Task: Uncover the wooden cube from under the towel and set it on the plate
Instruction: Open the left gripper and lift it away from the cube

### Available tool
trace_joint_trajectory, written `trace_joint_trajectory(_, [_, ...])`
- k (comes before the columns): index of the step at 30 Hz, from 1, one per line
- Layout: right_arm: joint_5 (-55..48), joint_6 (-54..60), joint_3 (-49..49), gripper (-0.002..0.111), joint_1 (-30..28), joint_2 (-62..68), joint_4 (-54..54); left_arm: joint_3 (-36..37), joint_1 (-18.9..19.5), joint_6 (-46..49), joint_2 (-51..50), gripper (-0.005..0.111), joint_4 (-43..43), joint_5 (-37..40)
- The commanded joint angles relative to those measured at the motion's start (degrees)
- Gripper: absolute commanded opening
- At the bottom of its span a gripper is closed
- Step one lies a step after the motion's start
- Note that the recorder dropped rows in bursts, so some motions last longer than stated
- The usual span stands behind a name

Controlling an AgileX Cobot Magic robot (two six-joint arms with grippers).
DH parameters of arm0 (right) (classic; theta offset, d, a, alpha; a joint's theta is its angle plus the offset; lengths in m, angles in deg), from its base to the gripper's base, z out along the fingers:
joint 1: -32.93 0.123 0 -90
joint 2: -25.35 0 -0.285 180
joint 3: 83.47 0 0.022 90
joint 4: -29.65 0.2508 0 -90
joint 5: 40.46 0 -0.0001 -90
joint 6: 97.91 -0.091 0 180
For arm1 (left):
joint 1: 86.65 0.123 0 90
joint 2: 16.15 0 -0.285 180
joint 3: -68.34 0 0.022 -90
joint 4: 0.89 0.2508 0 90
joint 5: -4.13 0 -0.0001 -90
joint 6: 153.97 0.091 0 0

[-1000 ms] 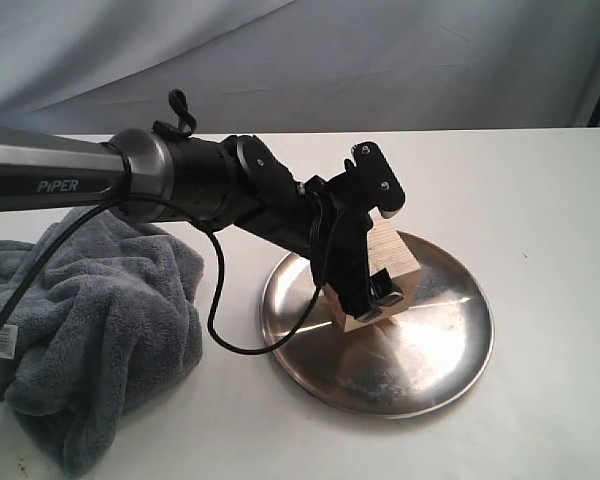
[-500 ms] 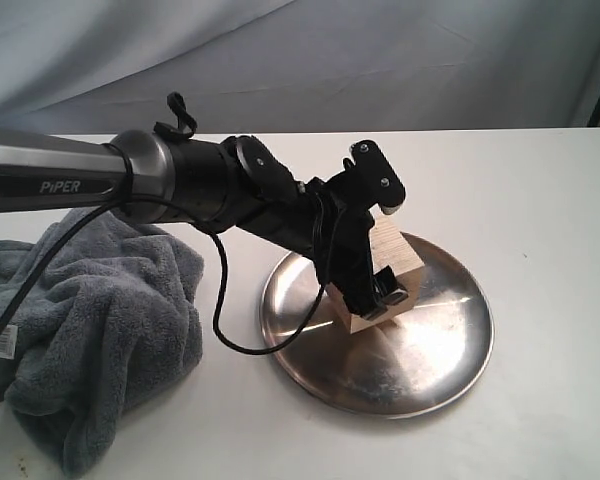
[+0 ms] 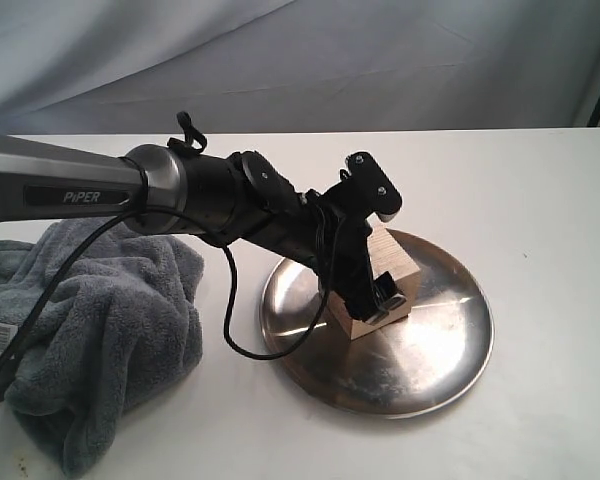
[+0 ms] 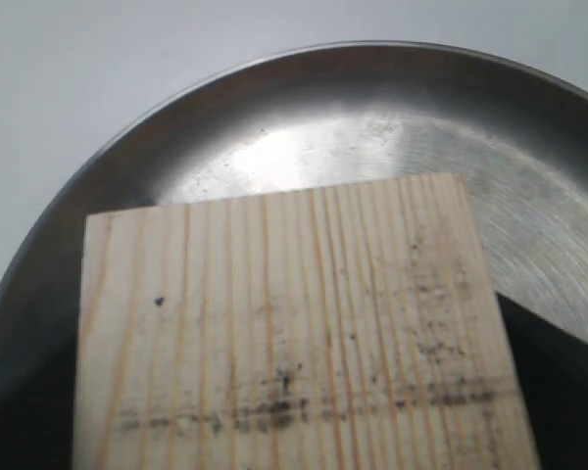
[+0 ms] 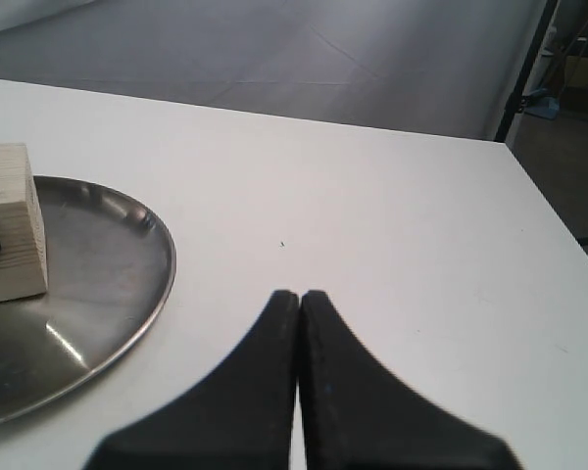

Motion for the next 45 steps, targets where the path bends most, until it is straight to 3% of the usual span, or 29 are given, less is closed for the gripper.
trace_joint_trajectory(1, [0.1, 0.1, -0.1, 0.000, -0.5, -0.3, -0.2, -0.6, 0.0, 0.1, 0.7, 0.025, -1.5, -0.5])
trace_joint_trajectory(6, [0.1, 0.1, -0.1, 0.000, -0.5, -0.3, -0.2, -0.6, 0.0, -0.9, 0.7, 0.081, -4.2, -0.5])
trace_joint_trajectory(8, [0.1, 0.1, -0.1, 0.000, -0.5, -0.3, -0.2, -0.6, 0.0, -3.1, 0.7, 0.089, -3.7, -0.7])
trace_joint_trajectory(20, [0.1, 0.1, -0.1, 0.000, -0.5, -0.3, -0.2, -0.6, 0.0, -5.0, 2.7, 0.090, 1.4, -0.4])
trace_joint_trajectory(31, [0.1, 0.1, -0.1, 0.000, -0.5, -0.3, -0.2, -0.6, 0.0, -8.4, 15.9, 0.090, 4.0, 1.0])
trace_joint_trajectory(38, [0.1, 0.1, -0.1, 0.000, -0.5, -0.3, -0.2, -0.6, 0.2, -27.8, 25.0, 0.086, 23.6, -0.8])
trace_joint_trajectory(45, [0.1, 0.1, -0.1, 0.000, -0.5, -0.3, -0.2, -0.6, 9.4, -36.5, 30.8, 0.080, 26.1, 3.7])
